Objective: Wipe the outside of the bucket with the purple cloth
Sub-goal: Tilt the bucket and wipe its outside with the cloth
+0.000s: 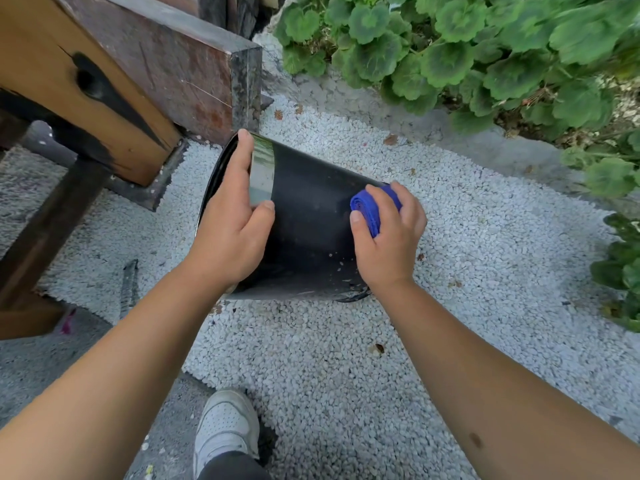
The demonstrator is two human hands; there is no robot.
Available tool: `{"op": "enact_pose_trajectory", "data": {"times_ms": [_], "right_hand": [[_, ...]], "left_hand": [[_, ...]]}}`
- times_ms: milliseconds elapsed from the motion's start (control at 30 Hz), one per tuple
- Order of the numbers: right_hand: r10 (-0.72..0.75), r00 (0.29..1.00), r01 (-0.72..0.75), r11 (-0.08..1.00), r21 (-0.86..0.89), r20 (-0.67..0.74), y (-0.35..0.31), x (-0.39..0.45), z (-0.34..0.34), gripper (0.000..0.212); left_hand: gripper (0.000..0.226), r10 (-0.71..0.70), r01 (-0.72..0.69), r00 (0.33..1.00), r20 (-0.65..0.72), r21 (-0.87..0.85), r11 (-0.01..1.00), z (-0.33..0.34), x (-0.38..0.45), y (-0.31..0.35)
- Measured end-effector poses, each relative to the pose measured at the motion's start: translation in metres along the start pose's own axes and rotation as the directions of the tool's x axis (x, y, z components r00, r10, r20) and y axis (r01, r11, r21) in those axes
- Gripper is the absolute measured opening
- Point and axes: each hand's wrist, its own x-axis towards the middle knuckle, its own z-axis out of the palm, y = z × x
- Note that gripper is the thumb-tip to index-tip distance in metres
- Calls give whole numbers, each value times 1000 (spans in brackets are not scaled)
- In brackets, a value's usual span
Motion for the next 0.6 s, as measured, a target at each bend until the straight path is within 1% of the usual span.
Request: {"op": "enact_pose_trajectory", "data": {"times_ms": [67, 100, 133, 200, 233, 300, 367, 467, 500, 567, 600], "right_hand": [[-29, 1000, 29, 999, -21, 8, 2, 2, 1, 48], [-29, 1000, 29, 999, -22, 7, 3, 2, 2, 48], [-7, 1000, 7, 1000, -4, 1, 4, 4, 3, 47], [66, 998, -65, 997, 51, -15, 6, 5, 3, 46], [82, 996, -81, 994, 69, -18, 6, 7, 2, 45], [91, 996, -90, 992, 91, -10, 5, 11, 1, 40], [78, 997, -77, 989, 124, -1, 2, 18, -1, 36], [46, 999, -49, 988, 149, 20, -6, 32, -6, 32], [49, 998, -55, 988, 143, 45, -7, 35, -7, 30], [57, 992, -69, 993, 97, 114, -5, 38, -7, 29], [64, 986, -74, 995, 64, 152, -2, 37, -7, 31]], "left_hand": [[73, 30, -31, 999, -20, -66, 997, -4, -6, -5], [70, 44, -46, 999, -25, -48, 998, -5, -14, -9], [67, 48, -48, 998, -30, 8, 999, -5, -23, -14], [57, 20, -16, 999, -37, 98, 995, -2, -44, -21], [52, -3, 6, 1000, -27, 96, 995, -1, -51, -24], [45, -58, 59, 998, 6, -15, 998, 0, -55, -26], [44, -106, 107, 994, 12, -146, 983, -4, -54, -21], [44, -136, 136, 991, 14, -212, 968, -13, -47, -13], [43, -148, 150, 989, 28, -202, 968, -16, -44, -12], [42, -133, 139, 988, 81, -83, 987, -18, -40, -9], [46, -118, 121, 987, 106, -28, 992, -17, -39, -7]]}}
